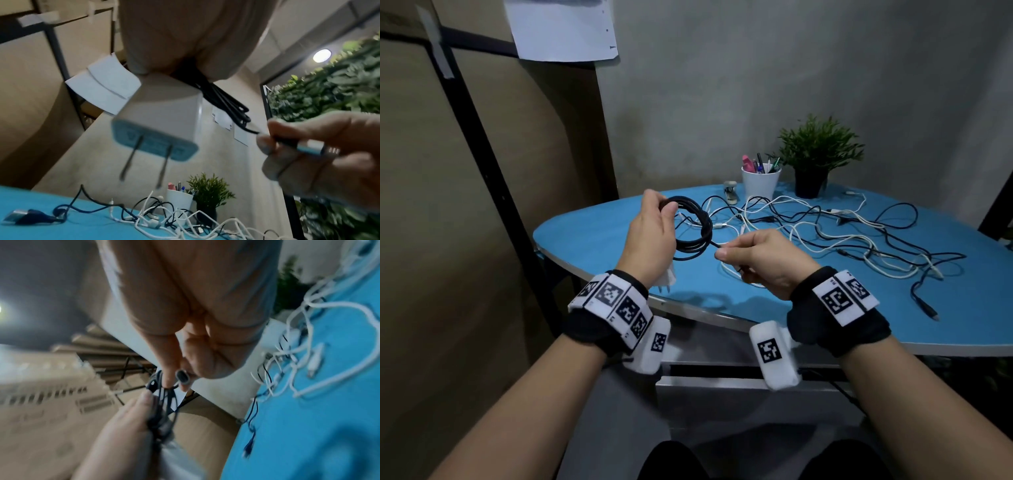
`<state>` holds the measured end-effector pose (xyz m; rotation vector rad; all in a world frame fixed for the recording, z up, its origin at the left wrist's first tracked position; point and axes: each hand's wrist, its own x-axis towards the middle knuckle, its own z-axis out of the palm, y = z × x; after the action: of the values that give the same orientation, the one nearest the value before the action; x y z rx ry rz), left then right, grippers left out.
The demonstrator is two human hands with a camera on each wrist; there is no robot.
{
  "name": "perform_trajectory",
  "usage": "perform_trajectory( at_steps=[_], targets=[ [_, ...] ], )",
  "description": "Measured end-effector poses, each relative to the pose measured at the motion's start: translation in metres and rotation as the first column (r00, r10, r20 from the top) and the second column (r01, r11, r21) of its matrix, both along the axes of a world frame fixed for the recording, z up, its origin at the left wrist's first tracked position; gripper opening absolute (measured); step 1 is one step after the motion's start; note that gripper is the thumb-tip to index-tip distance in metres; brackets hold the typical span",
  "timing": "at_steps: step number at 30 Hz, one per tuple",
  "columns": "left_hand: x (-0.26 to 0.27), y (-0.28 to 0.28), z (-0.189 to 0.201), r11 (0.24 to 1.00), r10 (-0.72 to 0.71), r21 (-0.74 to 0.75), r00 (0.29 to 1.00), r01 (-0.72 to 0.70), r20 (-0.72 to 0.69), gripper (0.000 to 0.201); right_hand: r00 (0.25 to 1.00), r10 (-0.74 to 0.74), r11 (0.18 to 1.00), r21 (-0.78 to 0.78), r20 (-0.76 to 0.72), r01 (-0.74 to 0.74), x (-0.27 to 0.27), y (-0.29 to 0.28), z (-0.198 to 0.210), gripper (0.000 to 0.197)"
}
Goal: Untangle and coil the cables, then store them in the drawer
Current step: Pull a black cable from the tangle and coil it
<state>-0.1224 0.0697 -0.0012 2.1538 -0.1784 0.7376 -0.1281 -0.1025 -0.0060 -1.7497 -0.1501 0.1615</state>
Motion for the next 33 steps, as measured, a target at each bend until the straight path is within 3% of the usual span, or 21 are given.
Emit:
perform_trajectory(
  at_steps=[3,6,8,10,13,17,20,25,28,33],
  targets=[
    [0.001,-0.005,-0.002,0.992,-0.002,0.123,1.000,-0.001,0.030,0.015,0.979,0.095,0.954,0.297,-0.181,-0.037,-0.006,-0.006,0.002,0.009],
    [0.000,-0.015,-0.010,0.986,-0.027,0.168,0.999,0.023,0.021,0.016,0.950,0.148,0.830,0.557,-0.276,0.033,-0.009,-0.010,0.008,0.014],
    [-0.002,-0.024,-0.016,0.983,-0.067,0.173,0.998,0.065,0.006,0.015,0.937,0.168,0.726,0.681,-0.307,0.094,-0.010,-0.013,0.011,0.015],
    [-0.004,-0.030,-0.021,0.981,-0.109,0.159,0.994,0.109,-0.007,0.012,0.938,0.158,0.673,0.729,-0.310,0.127,-0.010,-0.014,0.011,0.013],
    [-0.005,-0.037,-0.025,0.978,-0.186,0.100,0.983,0.184,0.012,0.011,0.964,0.068,0.689,0.711,-0.258,0.141,-0.008,-0.016,0.007,0.011],
    [-0.008,-0.045,-0.023,0.971,-0.239,-0.004,0.971,0.239,0.003,0.015,0.985,-0.127,0.843,0.511,-0.113,0.167,-0.007,-0.013,-0.001,0.011],
    [-0.008,-0.048,-0.017,0.969,-0.242,-0.053,0.970,0.242,-0.005,0.016,0.972,-0.231,0.910,0.362,0.040,0.202,-0.005,-0.011,-0.006,0.019],
    [-0.006,-0.048,-0.014,0.949,-0.245,-0.211,0.969,0.235,-0.019,0.018,0.987,-0.149,0.864,0.493,0.065,0.098,-0.010,-0.008,0.001,0.021],
    [-0.004,-0.047,-0.013,0.924,-0.267,-0.293,0.963,0.245,-0.037,0.019,0.986,-0.148,0.873,0.479,0.076,0.094,-0.011,-0.008,0.005,0.024],
    [-0.001,-0.045,-0.009,0.943,-0.255,-0.234,0.966,0.238,-0.045,0.021,0.991,-0.130,0.872,0.475,-0.011,0.119,-0.009,-0.010,0.007,0.029]
  ],
)
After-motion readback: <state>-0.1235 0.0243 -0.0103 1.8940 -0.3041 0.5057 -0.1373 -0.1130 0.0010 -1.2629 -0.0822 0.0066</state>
